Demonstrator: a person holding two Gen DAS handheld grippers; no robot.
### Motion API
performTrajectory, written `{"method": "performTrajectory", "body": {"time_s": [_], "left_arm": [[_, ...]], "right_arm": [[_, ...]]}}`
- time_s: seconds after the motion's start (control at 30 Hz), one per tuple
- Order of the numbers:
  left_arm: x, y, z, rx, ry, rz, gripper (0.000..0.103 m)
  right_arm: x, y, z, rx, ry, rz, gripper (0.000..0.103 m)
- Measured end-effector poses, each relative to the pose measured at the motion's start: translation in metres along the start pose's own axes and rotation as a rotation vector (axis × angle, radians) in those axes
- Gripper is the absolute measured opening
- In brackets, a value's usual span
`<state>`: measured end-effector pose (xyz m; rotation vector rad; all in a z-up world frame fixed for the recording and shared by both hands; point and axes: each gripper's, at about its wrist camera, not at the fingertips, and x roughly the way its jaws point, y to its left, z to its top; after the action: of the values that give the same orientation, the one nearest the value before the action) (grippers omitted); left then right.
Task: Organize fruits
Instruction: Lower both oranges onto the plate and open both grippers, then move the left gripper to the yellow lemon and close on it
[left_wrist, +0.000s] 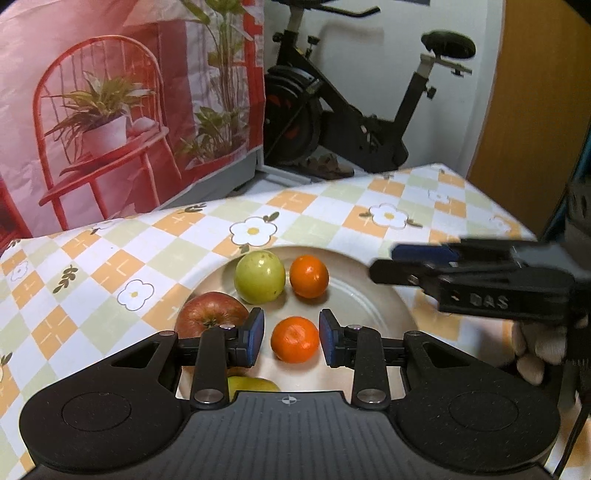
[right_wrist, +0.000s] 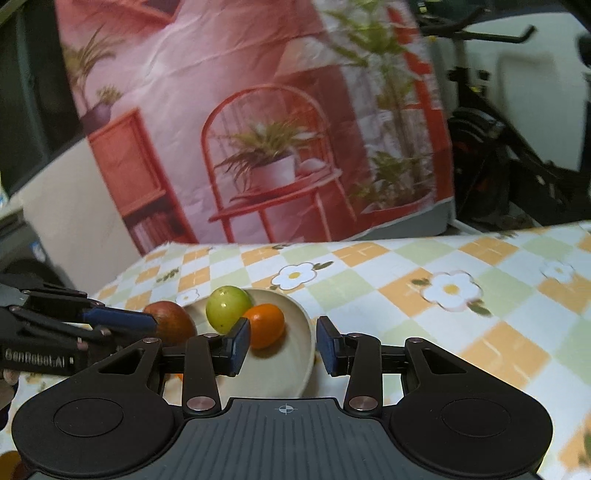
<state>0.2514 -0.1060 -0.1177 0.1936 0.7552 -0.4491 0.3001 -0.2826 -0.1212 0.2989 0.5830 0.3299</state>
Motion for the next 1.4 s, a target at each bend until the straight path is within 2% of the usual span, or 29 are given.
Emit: {"method": "performTrajectory", "body": {"time_s": [0.33, 0.6, 0.97, 1.13, 1.4], "left_arm": [[-0.046, 0.008, -0.012, -0.094, -0.048, -0.002, 0.034], [-0.081, 0.022, -0.035, -0.153, -0.056, 0.030, 0.034], [-0.113, 0.038, -0.069, -0.208, -0.057, 0.061, 0.035], [-0.115, 0.037, -0.080, -0.225, -0.049, 0.039, 0.035], [-0.113, 0.028, -0.096, -0.183, -0.015, -0.001, 0.035]], "right_arm": [[-0.066, 0.016, -0.040, 0.054, -0.072, -0.025, 0.037], [-0.087, 0.059, -0.062, -0.037, -0.072, -0.032, 0.037], [-0.094, 0.111, -0.080, -0.131, -0.009, 0.048, 0.039], [-0.091, 0.129, -0.088, -0.159, 0.045, 0.078, 0.039], [-0.099, 0.142, -0.099, -0.183, 0.094, 0.079, 0.039]]}}
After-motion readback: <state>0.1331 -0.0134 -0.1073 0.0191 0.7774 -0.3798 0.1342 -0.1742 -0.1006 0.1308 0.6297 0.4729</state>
